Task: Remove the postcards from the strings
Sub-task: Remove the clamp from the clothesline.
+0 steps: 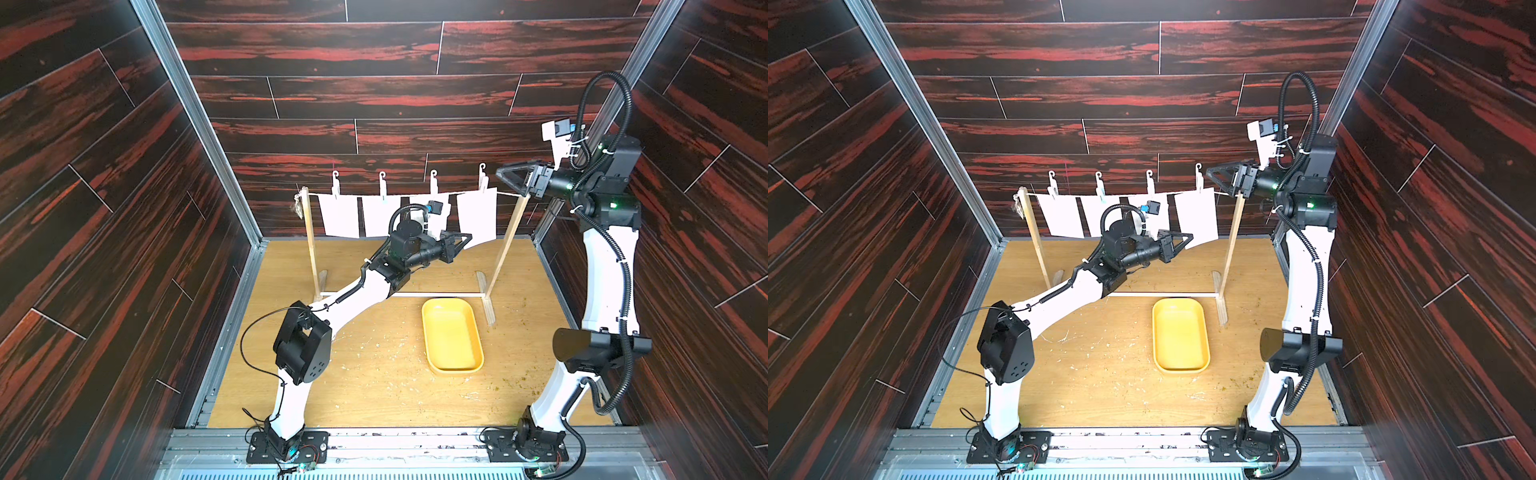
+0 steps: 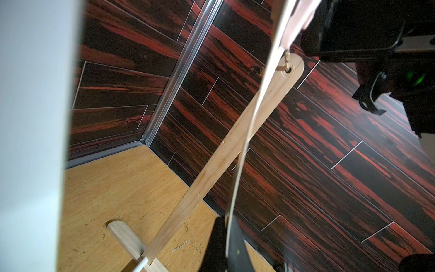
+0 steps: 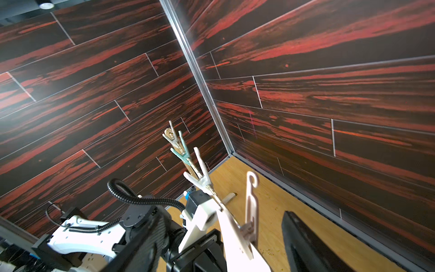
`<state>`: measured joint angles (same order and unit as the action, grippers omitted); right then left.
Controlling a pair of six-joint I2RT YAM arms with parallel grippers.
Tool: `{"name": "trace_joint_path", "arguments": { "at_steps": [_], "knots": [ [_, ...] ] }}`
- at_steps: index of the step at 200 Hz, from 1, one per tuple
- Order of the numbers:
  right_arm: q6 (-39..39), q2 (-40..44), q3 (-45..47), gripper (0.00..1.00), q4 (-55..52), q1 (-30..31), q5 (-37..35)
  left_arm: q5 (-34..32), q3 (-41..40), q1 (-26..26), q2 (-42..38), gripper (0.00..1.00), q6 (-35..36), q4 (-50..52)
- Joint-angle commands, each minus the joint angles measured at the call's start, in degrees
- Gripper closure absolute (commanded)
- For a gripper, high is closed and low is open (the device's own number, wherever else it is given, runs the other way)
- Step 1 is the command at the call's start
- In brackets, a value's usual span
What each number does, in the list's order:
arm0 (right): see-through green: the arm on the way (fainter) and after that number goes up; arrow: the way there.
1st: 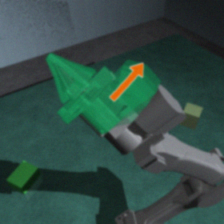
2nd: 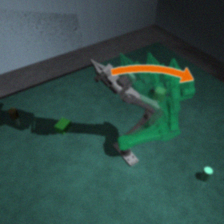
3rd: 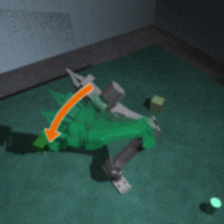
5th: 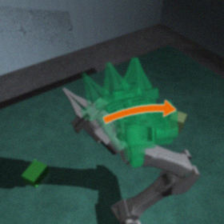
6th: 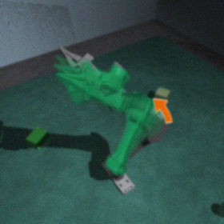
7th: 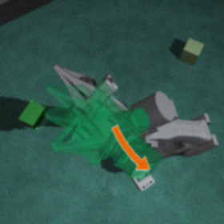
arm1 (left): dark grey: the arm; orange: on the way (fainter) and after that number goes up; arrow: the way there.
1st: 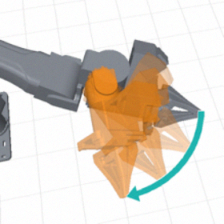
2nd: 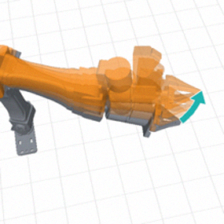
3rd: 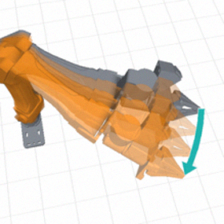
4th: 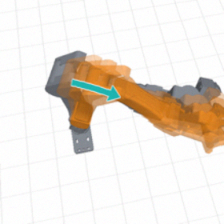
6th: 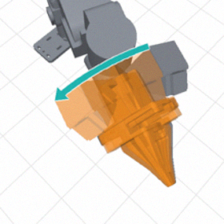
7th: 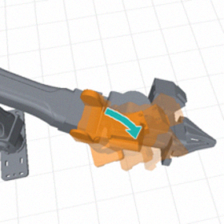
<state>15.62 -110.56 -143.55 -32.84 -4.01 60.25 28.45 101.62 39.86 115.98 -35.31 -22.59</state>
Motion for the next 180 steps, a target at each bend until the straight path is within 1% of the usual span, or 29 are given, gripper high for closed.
{"name": "trace_joint_path", "arguments": {
  "at_steps": [1, 62, 98, 139, 180],
  "knots": [
    [-0.6, -3.8, -3.1, 0.18, -1.0, 1.1, 2.9, 1.2, 1.8, -0.5, -1.6, 1.0, -0.9, 0.0],
    [1.8, -8.1, -6.6, 0.16, 1.0, 2.5, 1.8, 1.3, 1.8, -0.5, -1.1, 1.0, -0.5, 0.2],
    [1.3, -8.9, -6.7, 0.16, 1.0, 3.3, 2.2, 1.4, 2.0, -0.5, -0.8, 1.0, -0.3, 0.0],
    [1.9, -10.2, -7.6, 0.15, 1.5, 4.2, 2.5, 0.8, 1.8, -0.5, -0.9, 1.0, 1.7, 1.5],
    [-0.1, -10.7, -7.6, 0.16, -0.4, 5.1, 2.9, 1.2, 2.1, -0.6, -0.7, 1.0, 1.6, 1.5]
  ]
}}
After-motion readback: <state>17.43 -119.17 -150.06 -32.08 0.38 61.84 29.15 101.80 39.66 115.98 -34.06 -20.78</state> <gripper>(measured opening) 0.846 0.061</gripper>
